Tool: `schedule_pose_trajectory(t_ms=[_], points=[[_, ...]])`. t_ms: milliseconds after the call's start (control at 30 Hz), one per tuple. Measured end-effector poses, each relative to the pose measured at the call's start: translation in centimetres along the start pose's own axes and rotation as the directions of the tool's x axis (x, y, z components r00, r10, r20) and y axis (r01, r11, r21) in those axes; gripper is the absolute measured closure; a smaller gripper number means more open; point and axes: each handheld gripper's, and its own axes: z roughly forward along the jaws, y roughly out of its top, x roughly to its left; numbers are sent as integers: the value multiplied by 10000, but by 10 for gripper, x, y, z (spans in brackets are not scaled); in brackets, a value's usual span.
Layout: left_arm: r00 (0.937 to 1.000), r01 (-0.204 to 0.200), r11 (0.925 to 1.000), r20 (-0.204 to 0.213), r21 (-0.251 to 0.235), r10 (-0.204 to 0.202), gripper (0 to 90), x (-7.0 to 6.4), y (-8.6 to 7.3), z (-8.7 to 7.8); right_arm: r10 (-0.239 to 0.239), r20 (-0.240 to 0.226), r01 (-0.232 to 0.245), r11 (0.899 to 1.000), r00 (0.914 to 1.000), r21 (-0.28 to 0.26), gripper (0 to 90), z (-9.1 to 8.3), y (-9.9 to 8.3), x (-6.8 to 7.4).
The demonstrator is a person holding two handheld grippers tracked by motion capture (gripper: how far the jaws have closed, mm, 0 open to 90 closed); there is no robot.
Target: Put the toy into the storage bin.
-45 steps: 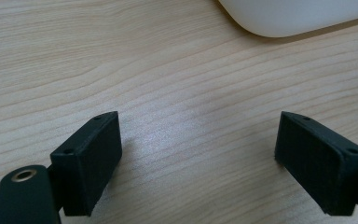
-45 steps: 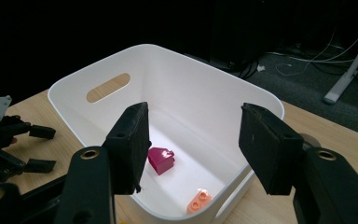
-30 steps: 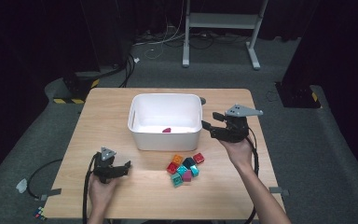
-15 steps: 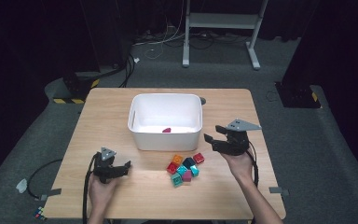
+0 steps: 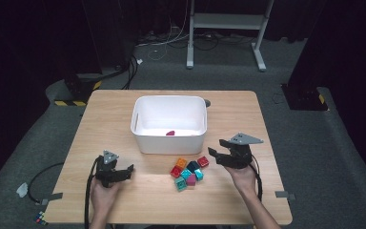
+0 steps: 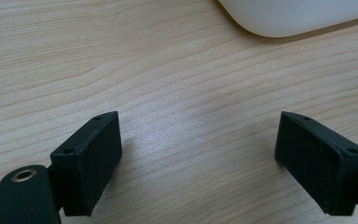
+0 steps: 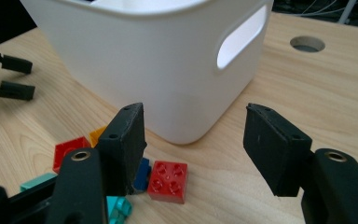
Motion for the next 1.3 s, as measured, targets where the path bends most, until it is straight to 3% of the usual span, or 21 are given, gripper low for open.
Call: schedule_pose_trajectory(t_ms=[200,700,967,1300], points=[[10000,-3,10000,-1,2,3,147,0,0,0,131,-75,-129,9996,9999,271,393,11,-12,2],[10000,-1,10000,0,0,1,147,0,0,0,-52,-46,57,9911,10000,1331,443,48,-34,13],[10000,0,10000,0,-1,0,147,0,0,0,73,-59,-63,9880,10000,1542,463,57,-38,13],[10000,1,10000,6,3,-1,147,0,0,0,-182,78,162,9789,9998,2039,511,65,-43,17]])
